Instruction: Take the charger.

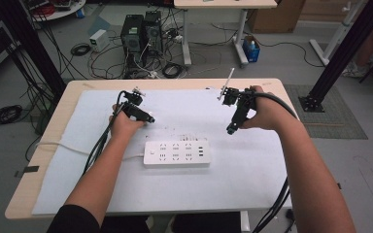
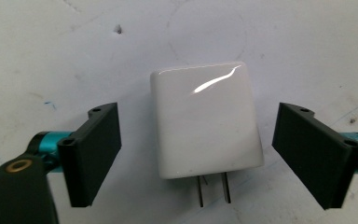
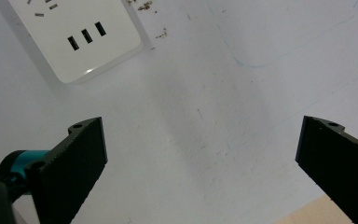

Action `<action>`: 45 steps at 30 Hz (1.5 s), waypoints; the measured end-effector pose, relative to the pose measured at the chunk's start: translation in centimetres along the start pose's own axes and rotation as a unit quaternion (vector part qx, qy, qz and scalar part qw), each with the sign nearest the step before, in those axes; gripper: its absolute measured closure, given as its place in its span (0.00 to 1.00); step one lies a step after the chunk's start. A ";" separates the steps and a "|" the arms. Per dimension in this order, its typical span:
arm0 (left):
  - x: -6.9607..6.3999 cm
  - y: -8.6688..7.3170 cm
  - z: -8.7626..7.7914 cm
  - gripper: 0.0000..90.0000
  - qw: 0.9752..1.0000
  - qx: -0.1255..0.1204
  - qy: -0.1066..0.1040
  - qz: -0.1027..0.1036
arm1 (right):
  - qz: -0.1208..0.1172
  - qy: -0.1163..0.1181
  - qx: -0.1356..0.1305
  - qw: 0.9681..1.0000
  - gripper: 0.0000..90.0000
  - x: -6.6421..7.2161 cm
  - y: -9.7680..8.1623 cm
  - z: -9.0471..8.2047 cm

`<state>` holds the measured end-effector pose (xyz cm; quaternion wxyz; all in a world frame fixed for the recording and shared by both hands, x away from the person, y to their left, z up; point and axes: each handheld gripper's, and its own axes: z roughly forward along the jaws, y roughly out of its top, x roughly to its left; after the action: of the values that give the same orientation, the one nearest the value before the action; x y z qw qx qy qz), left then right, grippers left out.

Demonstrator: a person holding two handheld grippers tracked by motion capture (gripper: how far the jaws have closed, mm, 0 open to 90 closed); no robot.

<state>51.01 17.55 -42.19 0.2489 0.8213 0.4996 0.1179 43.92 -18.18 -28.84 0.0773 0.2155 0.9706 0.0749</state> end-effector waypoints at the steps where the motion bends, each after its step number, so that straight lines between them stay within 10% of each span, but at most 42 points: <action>1: 0.0 0.0 0.0 0.19 1.000 0.001 0.002 -0.001 | -0.002 0.000 0.000 1.000 0.01 0.0 0.0 0.0; 45: -0.6 0.2 -1.6 0.47 1.000 0.011 -0.010 0.014 | 0.003 -0.003 -0.015 1.000 0.01 -0.1 -0.4 -0.4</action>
<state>50.14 17.38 -40.66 0.2432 0.8320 0.4867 0.1079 43.80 -18.65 -28.48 0.0834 0.2176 0.9684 0.0890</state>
